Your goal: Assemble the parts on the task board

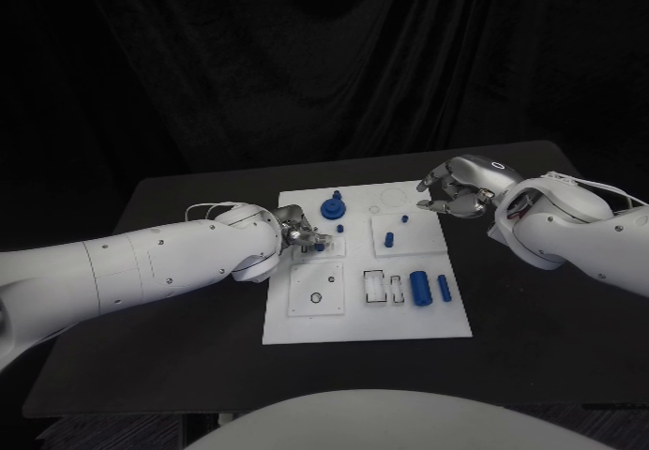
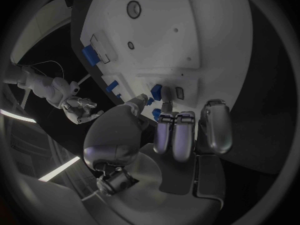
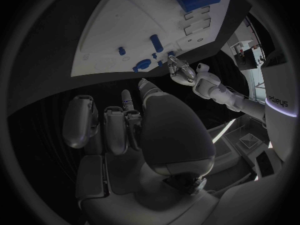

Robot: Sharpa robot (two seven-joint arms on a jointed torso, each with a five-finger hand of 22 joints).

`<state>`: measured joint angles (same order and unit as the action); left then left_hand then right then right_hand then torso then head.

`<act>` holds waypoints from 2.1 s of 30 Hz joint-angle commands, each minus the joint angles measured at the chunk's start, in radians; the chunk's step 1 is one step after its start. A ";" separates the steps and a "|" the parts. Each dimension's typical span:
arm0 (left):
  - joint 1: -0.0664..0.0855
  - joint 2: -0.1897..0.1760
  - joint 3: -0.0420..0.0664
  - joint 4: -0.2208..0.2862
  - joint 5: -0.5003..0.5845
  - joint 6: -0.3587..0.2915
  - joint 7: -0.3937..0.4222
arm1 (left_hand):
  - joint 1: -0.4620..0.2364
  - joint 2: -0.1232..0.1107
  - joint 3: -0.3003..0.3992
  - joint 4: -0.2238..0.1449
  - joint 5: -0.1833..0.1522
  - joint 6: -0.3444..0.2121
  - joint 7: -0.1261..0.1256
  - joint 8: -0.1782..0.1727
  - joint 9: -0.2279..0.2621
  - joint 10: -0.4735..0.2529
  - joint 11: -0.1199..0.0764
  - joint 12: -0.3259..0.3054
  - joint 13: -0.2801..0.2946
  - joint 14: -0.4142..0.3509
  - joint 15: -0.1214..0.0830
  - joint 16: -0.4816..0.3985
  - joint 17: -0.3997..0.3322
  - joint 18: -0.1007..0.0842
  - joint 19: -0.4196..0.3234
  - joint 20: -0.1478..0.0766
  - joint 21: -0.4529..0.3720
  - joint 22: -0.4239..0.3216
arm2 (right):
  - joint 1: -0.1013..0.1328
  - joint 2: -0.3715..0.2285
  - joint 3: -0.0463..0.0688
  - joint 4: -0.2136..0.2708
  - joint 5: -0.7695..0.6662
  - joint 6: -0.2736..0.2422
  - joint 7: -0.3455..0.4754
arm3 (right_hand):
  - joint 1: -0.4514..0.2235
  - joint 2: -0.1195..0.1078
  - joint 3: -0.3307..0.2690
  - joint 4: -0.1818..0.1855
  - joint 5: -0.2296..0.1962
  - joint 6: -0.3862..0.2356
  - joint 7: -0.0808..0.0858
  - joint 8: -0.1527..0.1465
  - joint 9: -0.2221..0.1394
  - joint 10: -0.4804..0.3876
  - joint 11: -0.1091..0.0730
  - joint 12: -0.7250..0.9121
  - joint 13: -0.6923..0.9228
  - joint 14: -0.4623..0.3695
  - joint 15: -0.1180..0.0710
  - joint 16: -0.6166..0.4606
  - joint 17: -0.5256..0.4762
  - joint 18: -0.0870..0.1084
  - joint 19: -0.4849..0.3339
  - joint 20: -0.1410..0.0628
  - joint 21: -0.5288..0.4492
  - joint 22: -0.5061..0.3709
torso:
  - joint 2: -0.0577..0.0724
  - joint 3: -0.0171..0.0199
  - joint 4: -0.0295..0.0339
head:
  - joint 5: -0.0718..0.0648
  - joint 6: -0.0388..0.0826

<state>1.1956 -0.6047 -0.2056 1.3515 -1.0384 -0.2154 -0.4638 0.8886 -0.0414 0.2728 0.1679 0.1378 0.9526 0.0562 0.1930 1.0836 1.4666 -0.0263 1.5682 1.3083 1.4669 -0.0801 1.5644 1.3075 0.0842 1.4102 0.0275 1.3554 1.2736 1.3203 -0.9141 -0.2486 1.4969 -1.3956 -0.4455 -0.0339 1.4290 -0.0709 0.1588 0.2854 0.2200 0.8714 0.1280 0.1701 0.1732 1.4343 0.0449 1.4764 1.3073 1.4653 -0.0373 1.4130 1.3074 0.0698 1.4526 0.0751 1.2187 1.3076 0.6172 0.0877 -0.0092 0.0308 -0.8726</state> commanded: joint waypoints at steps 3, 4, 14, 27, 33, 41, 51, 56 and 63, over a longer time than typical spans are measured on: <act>-0.008 -0.003 -0.004 -0.003 0.008 -0.004 0.021 | -0.043 0.007 -0.087 0.073 -0.039 0.009 0.006 -0.031 -0.020 0.104 0.012 0.003 0.262 0.104 0.009 0.006 0.263 -0.004 -0.001 0.012 -0.010 0.001 | -0.004 -0.001 0.001 0.001 0.001 0.010 -0.017 | 0.005 0.004 0.006 0.000 0.003 0.006 0.002 -0.003 -0.002 -0.008 -0.001 -0.007 0.111 0.050 0.008 -0.006 0.079 0.005 -0.003 0.001 -0.007 0.164 | 0.000 0.0005 0.0006 | 0.002 0.000; -0.008 -0.003 -0.004 -0.003 0.008 -0.005 0.024 | -0.051 0.009 -0.108 0.091 -0.050 0.013 0.006 -0.035 -0.019 0.104 0.012 0.003 0.262 0.104 0.009 0.006 0.263 -0.004 -0.001 0.012 -0.010 0.002 | -0.004 -0.001 0.001 0.001 0.004 0.010 -0.017 | 0.005 0.004 0.006 0.000 0.003 0.006 0.002 -0.003 -0.002 -0.008 -0.001 -0.007 0.111 0.050 0.008 -0.006 0.079 0.005 -0.003 0.001 -0.007 0.164 | 0.000 0.0005 0.0006 | 0.003 0.000; -0.009 -0.006 -0.005 -0.010 0.008 -0.025 0.040 | -0.064 0.043 -0.191 0.122 -0.068 0.047 -0.001 -0.033 0.008 0.104 0.008 0.003 0.262 0.104 0.007 0.006 0.263 -0.005 0.001 0.011 -0.011 0.010 | -0.005 -0.002 0.001 0.001 0.011 0.012 -0.016 | 0.005 0.004 0.006 0.001 0.003 0.006 0.002 -0.004 -0.002 -0.010 -0.001 -0.009 0.109 0.050 0.009 -0.006 0.079 0.005 -0.003 0.001 -0.008 0.163 | 0.001 0.0005 -0.0006 | 0.005 0.000; -0.006 -0.074 -0.003 0.059 -0.098 -0.162 0.108 | 0.073 0.079 -0.261 0.107 -0.009 0.052 -0.022 0.027 0.176 0.104 -0.011 0.003 0.262 0.104 -0.010 0.006 0.263 -0.016 0.033 -0.006 0.022 0.063 | -0.005 -0.017 0.001 0.011 0.012 -0.009 -0.005 | 0.005 0.004 0.006 0.001 0.003 0.006 0.002 -0.004 -0.002 -0.014 -0.001 -0.012 0.105 0.050 0.009 -0.006 0.078 0.005 -0.004 0.002 -0.009 0.163 | 0.002 -0.0004 -0.0017 | 0.017 0.000; 0.029 -0.117 0.006 0.096 -0.115 -0.150 0.100 | 0.159 0.085 -0.264 0.087 0.068 0.050 -0.027 0.021 0.203 0.104 -0.015 0.003 0.262 0.104 -0.015 0.006 0.263 -0.020 0.043 -0.011 0.033 0.082 | -0.004 -0.025 0.001 0.015 0.012 -0.024 0.001 | 0.005 0.004 0.006 0.001 0.003 0.007 0.002 -0.004 -0.002 -0.014 -0.001 -0.012 0.106 0.050 0.009 -0.005 0.080 0.005 -0.004 0.002 -0.008 0.163 | 0.005 0.0005 0.0012 | 0.019 0.000; 0.108 -0.098 0.024 0.039 -0.105 0.032 0.035 | 0.213 0.082 -0.256 0.069 0.091 0.041 -0.025 0.008 0.210 0.104 -0.014 0.003 0.262 0.104 -0.014 0.006 0.263 -0.022 0.047 -0.010 0.038 0.091 | -0.004 -0.018 0.001 0.008 0.012 -0.020 0.002 | 0.006 0.004 0.006 0.000 0.005 0.008 0.002 -0.004 -0.003 -0.014 -0.001 -0.012 0.105 0.050 0.009 -0.005 0.080 0.004 -0.003 0.002 -0.006 0.164 | 0.009 0.0004 0.0015 | 0.018 0.000; 0.136 -0.016 0.027 -0.120 -0.060 0.164 -0.014 | 0.226 0.079 -0.259 0.064 0.078 0.040 -0.021 -0.001 0.212 0.104 -0.011 0.003 0.262 0.104 -0.012 0.006 0.263 -0.023 0.048 -0.009 0.041 0.097 | -0.005 -0.014 0.001 0.007 0.012 -0.013 0.004 | 0.007 0.005 0.007 0.000 0.006 0.008 0.002 -0.005 -0.003 -0.013 -0.001 -0.012 0.105 0.051 0.009 -0.005 0.080 0.004 -0.003 0.002 -0.007 0.164 | 0.017 -0.0028 -0.0012 | 0.029 0.000; 0.136 0.012 0.021 -0.174 -0.056 0.175 -0.013 | 0.218 0.075 -0.270 0.069 0.061 0.041 -0.019 -0.005 0.214 0.104 -0.010 0.003 0.262 0.104 -0.010 0.006 0.263 -0.023 0.049 -0.007 0.042 0.099 | -0.005 -0.015 0.001 0.009 0.012 -0.010 0.003 | 0.008 0.005 0.008 -0.001 0.007 0.008 0.002 -0.005 -0.004 -0.013 -0.001 -0.012 0.106 0.050 0.009 -0.005 0.080 0.005 -0.003 0.002 -0.007 0.164 | 0.019 -0.0036 -0.0034 | 0.029 0.000; 0.134 0.038 0.012 -0.221 -0.055 0.191 -0.006 | 0.196 0.071 -0.294 0.086 0.046 0.043 -0.018 -0.011 0.217 0.104 -0.008 0.003 0.262 0.104 -0.008 0.006 0.263 -0.023 0.048 -0.005 0.041 0.100 | -0.005 -0.014 0.001 0.010 0.012 -0.006 0.003 | 0.008 0.005 0.008 -0.001 0.007 0.008 0.002 -0.006 -0.004 -0.012 -0.001 -0.012 0.106 0.050 0.009 -0.005 0.080 0.005 -0.003 0.002 -0.007 0.164 | 0.017 -0.0036 -0.0016 | 0.034 0.000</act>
<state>1.3283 -0.5701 -0.1937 1.1369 -1.1073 -0.0598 -0.4719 1.0928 0.0311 -0.0164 0.2552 0.1884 0.9969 0.0359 0.1872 1.2998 1.4667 -0.0335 1.5682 1.3084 1.4670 -0.0876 1.5644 1.3074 0.0686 1.4552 0.0219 1.3939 1.3078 1.3182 -0.9279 -0.2484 1.5051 -1.3826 -0.4503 -0.0304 1.4290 -0.0709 0.1615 0.2827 0.2200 0.8714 0.1280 0.1702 0.1705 1.4272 0.0448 1.4676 1.3075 1.4653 -0.0373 1.4130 1.3073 0.0699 1.4527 0.0751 1.2146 1.3074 0.6353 0.0836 -0.0115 0.0634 -0.8726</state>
